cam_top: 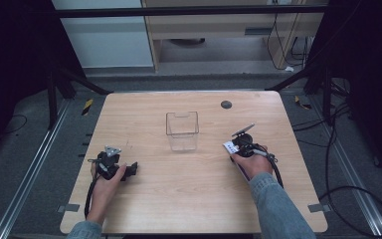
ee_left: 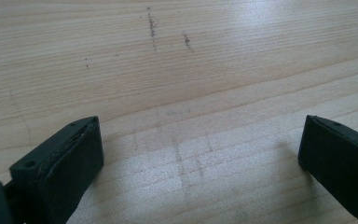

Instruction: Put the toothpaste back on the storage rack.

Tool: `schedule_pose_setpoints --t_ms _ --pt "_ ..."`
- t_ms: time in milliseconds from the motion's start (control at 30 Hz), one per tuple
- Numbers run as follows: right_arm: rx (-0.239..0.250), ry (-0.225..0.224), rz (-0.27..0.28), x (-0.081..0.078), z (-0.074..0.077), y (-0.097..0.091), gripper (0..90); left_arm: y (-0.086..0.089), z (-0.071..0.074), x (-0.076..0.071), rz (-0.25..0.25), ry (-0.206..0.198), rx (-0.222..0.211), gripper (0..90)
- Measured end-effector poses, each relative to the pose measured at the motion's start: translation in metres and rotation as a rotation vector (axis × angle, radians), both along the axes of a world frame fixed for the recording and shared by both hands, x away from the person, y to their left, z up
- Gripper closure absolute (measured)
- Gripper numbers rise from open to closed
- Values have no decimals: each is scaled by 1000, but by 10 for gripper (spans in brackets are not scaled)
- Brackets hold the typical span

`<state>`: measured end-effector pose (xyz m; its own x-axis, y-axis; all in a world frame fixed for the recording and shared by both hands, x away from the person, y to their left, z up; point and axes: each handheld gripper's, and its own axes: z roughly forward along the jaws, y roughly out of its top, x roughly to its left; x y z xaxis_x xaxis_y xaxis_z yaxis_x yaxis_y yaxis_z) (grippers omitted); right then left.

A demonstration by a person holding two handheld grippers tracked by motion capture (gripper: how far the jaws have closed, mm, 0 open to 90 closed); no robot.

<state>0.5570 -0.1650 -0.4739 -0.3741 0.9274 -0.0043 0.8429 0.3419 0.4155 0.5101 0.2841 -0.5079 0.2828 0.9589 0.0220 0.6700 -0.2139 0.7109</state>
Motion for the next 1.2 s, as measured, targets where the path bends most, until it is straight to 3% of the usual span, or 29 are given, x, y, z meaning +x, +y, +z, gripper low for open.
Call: schedule_pose_setpoints --t_ms 167,567,800,1200 --pt "-5 4 3 0 1 2 581 0 0 0 0 0 0 0" --pt "-36 -14 13 -2 7 5 757 0 0 0 -1 0 0 0" --pt "7 -37 -4 -6 9 0 781 0 0 0 -2 0 -1 0" --pt "52 -126 -11 -10 26 -5 784 0 0 0 -1 0 0 0"
